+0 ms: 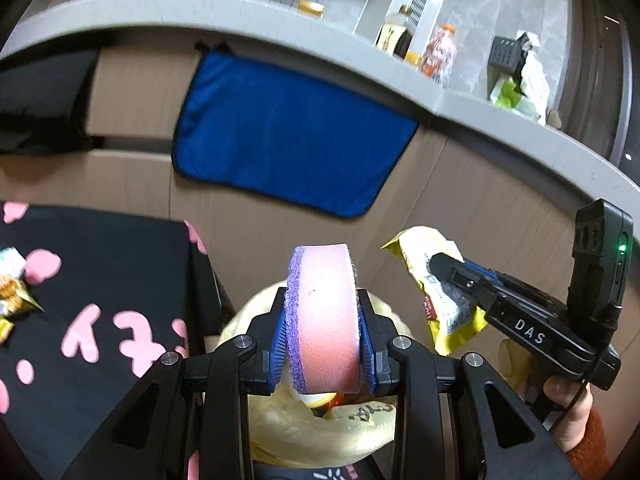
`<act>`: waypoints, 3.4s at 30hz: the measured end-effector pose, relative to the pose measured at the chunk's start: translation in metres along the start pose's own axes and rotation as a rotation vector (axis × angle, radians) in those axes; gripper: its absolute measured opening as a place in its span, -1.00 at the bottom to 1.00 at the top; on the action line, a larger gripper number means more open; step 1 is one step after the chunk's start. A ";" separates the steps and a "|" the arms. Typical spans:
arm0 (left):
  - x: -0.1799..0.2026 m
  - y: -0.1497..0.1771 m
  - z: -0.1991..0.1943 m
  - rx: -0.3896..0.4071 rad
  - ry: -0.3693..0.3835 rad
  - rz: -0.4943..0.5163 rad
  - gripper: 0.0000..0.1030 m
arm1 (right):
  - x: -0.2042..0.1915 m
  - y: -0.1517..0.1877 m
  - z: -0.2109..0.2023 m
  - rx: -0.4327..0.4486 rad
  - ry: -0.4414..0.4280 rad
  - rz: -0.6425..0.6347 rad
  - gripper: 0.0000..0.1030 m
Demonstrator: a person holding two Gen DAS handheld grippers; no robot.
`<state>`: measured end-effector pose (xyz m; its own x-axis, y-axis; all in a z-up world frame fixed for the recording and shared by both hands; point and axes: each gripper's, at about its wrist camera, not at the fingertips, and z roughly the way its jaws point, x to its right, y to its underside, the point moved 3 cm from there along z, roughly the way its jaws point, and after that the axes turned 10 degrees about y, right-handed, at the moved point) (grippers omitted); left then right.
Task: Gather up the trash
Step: 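Carry sponge and wrapper over the yellow bin and open both tools, then move both tools back over the remaining wrappers on the table, then grasp the red-printed snack wrapper with the left tool while the right tool grasps the blue tissue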
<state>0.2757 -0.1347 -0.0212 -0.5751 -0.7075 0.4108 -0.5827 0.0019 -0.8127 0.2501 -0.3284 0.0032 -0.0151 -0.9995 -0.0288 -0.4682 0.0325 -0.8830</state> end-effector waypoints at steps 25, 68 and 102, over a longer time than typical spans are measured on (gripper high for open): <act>-0.018 0.002 0.014 -0.059 0.005 -0.036 -0.02 | 0.009 0.044 0.053 -0.154 -0.035 0.078 -0.03; -0.321 -0.001 -0.192 0.226 -0.386 -0.356 0.00 | -0.255 0.030 0.099 -0.217 -0.310 -0.258 -0.03; -0.300 0.065 -0.238 0.157 -0.369 -0.398 0.00 | -0.362 0.026 0.134 -0.227 -0.432 -0.461 -0.03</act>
<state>0.2732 0.2462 -0.0991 -0.0732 -0.8325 0.5492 -0.6051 -0.4007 -0.6880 0.3622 0.0341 -0.0718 0.5636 -0.8199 0.1009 -0.5173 -0.4455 -0.7307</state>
